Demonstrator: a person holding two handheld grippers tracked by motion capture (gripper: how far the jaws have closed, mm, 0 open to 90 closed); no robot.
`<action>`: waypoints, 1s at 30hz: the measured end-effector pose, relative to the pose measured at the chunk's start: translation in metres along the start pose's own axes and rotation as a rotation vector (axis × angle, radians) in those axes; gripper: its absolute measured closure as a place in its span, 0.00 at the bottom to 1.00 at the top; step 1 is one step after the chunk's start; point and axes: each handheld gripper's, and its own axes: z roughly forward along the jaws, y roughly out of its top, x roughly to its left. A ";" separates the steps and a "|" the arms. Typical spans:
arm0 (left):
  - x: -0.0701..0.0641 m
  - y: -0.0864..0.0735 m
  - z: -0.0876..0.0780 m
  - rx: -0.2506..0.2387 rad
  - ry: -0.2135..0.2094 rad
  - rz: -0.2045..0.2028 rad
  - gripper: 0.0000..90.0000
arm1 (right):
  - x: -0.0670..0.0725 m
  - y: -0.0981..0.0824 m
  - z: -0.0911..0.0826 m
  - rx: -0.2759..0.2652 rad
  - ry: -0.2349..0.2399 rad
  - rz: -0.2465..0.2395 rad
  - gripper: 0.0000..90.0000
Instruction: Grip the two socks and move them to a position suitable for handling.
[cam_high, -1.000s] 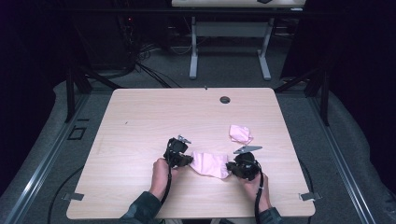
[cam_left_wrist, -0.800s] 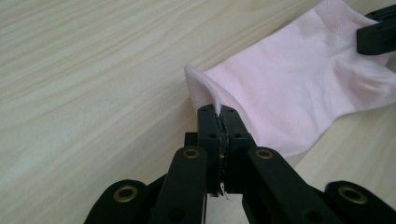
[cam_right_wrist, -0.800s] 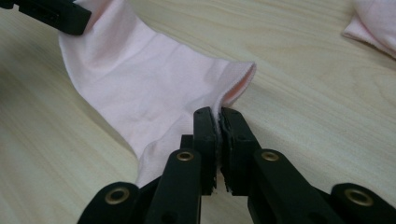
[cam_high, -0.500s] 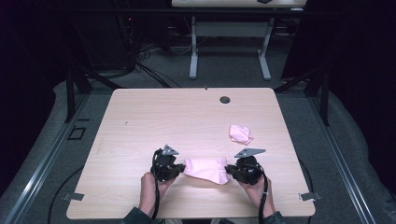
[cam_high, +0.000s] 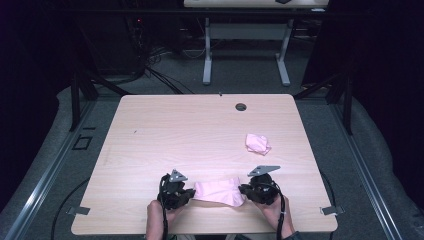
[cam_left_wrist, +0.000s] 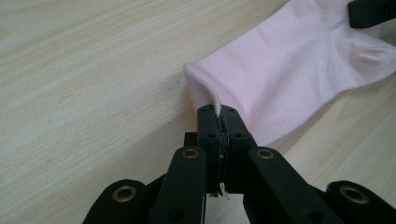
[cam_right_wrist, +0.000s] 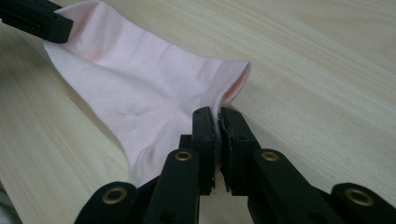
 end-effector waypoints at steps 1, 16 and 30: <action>-0.001 -0.001 0.000 0.001 0.005 0.005 0.98 | 0.001 -0.001 0.001 -0.011 0.012 0.012 0.94; 0.006 -0.001 -0.026 -0.047 0.079 0.025 0.11 | -0.025 -0.003 -0.022 -0.075 0.007 0.035 0.25; 0.064 -0.040 -0.025 -0.057 0.259 -0.054 0.00 | -0.103 0.050 -0.012 -0.143 -0.168 0.064 0.23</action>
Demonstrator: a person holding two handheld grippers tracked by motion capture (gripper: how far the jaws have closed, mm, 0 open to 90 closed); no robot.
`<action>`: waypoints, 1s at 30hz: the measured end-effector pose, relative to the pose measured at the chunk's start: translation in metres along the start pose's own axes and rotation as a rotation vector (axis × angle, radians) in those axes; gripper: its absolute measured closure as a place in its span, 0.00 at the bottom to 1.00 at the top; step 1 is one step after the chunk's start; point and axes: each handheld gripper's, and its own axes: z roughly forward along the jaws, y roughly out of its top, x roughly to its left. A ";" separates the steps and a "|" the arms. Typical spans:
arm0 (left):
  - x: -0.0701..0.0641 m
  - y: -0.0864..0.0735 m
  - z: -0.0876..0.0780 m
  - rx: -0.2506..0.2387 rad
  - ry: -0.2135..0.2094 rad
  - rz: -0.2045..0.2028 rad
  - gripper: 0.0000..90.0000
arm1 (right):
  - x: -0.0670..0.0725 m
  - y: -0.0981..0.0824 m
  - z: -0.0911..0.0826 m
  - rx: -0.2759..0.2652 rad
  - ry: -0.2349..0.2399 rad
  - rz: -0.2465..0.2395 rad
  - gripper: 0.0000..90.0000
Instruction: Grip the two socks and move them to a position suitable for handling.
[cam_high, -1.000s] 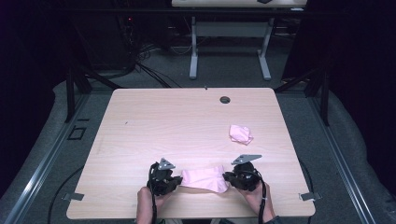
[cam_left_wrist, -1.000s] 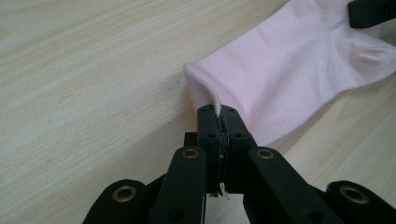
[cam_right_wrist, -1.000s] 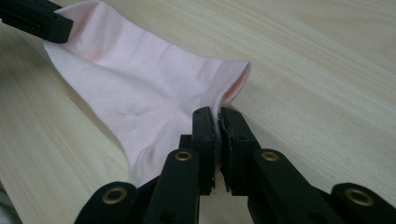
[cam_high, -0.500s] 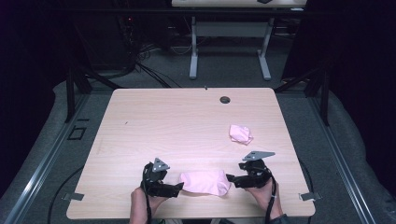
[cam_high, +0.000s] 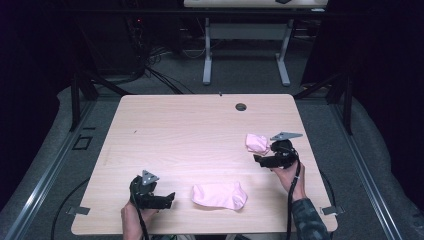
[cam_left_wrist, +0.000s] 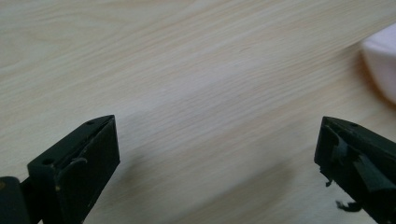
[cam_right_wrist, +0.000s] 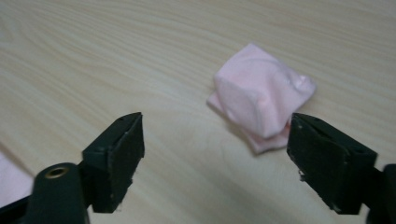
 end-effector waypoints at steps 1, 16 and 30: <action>0.002 -0.002 0.002 0.001 0.004 -0.001 0.00 | -0.002 0.004 0.005 0.003 -0.001 -0.009 0.25; 0.010 -0.008 0.008 -0.044 0.038 0.015 0.00 | -0.018 0.018 0.063 0.122 -0.053 0.011 0.57; 0.010 -0.009 0.008 -0.054 0.036 0.018 0.00 | -0.023 0.009 0.062 0.095 -0.039 0.016 0.90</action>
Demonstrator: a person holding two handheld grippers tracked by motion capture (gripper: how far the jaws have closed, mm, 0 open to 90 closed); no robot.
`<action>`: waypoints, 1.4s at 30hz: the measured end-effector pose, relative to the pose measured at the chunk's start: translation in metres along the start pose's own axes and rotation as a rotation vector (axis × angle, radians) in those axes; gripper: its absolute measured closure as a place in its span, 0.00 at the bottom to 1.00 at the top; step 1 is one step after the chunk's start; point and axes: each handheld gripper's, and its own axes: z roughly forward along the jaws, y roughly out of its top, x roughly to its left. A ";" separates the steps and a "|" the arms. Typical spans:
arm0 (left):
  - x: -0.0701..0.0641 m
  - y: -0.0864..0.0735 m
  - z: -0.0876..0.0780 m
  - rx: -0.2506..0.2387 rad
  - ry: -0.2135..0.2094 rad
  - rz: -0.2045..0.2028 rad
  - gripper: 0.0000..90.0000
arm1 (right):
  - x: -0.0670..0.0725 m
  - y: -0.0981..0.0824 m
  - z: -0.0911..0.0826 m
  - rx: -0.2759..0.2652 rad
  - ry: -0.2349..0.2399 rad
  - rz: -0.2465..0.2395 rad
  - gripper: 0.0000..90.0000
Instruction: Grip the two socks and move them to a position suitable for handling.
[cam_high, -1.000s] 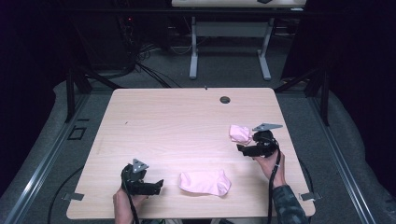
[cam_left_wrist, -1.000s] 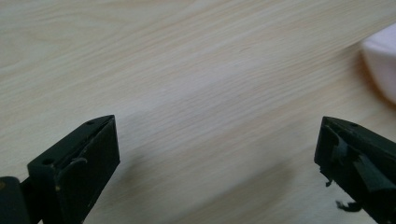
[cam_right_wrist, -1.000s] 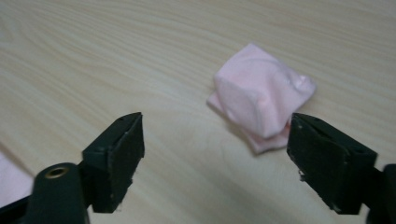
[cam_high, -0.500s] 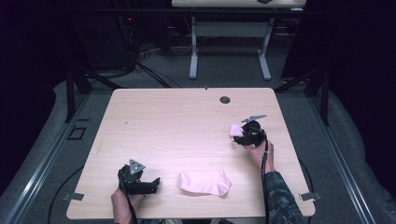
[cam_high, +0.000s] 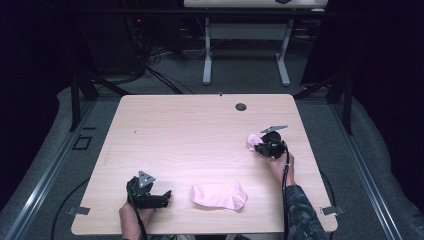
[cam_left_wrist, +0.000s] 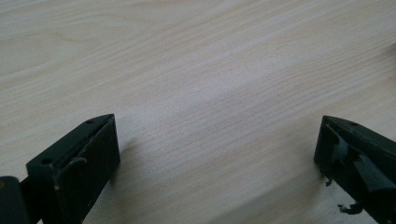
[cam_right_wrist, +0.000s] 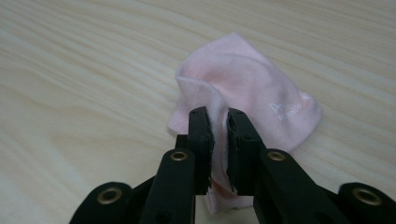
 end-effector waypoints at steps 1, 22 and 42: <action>0.000 0.000 0.000 0.000 0.000 0.000 0.00 | 0.000 0.000 0.000 0.000 0.000 0.000 0.90; -0.004 0.009 -0.001 0.017 -0.015 0.044 0.00 | 0.098 -0.007 -0.014 -0.016 0.323 -0.231 0.38; -0.130 0.153 0.052 0.099 -0.357 0.522 0.46 | 0.047 -0.043 -0.055 -0.058 0.207 0.018 0.35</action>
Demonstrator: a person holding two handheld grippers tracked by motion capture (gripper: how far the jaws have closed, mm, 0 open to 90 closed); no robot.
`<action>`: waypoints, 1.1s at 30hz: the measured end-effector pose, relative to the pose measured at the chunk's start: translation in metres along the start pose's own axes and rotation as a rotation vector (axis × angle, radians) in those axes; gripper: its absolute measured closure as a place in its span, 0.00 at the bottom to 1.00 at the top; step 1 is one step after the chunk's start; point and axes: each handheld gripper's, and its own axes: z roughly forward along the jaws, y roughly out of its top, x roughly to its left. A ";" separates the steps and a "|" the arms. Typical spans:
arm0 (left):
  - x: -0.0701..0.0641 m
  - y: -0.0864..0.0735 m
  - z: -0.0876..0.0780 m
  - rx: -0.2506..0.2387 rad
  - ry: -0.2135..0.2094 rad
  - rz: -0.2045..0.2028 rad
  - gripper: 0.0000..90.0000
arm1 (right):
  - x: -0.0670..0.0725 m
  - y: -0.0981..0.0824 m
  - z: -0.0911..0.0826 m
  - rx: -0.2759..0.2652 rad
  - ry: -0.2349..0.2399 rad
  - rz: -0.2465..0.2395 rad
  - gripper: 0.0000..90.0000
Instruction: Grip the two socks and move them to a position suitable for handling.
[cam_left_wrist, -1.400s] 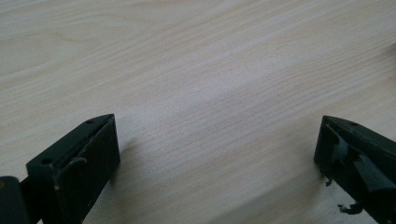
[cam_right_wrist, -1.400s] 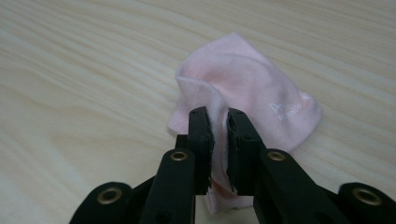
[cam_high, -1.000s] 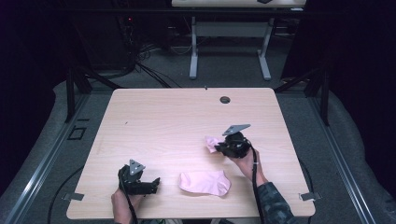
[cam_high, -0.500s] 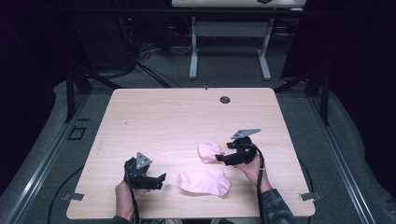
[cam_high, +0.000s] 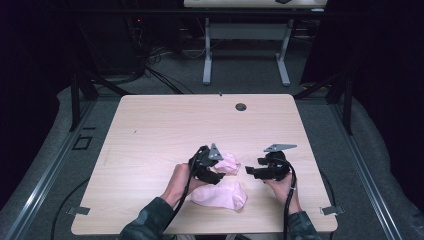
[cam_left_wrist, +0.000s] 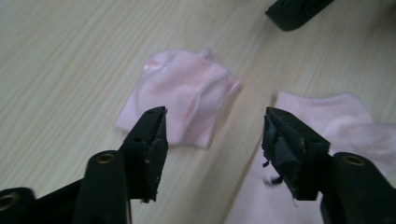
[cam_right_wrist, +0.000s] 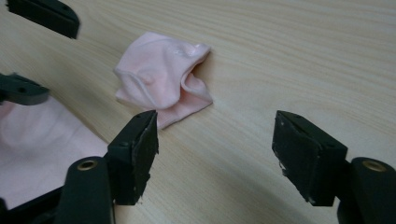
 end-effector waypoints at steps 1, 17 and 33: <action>0.000 0.005 0.005 0.017 -0.002 0.013 0.49 | 0.000 0.000 0.001 0.001 0.001 -0.001 0.37; 0.016 0.016 0.036 0.051 -0.065 -0.057 0.99 | 0.012 0.001 0.013 0.029 0.018 -0.044 0.55; 0.061 -0.009 -0.011 -0.192 -0.009 -0.386 1.00 | 0.043 0.023 0.064 0.129 0.054 -0.274 0.81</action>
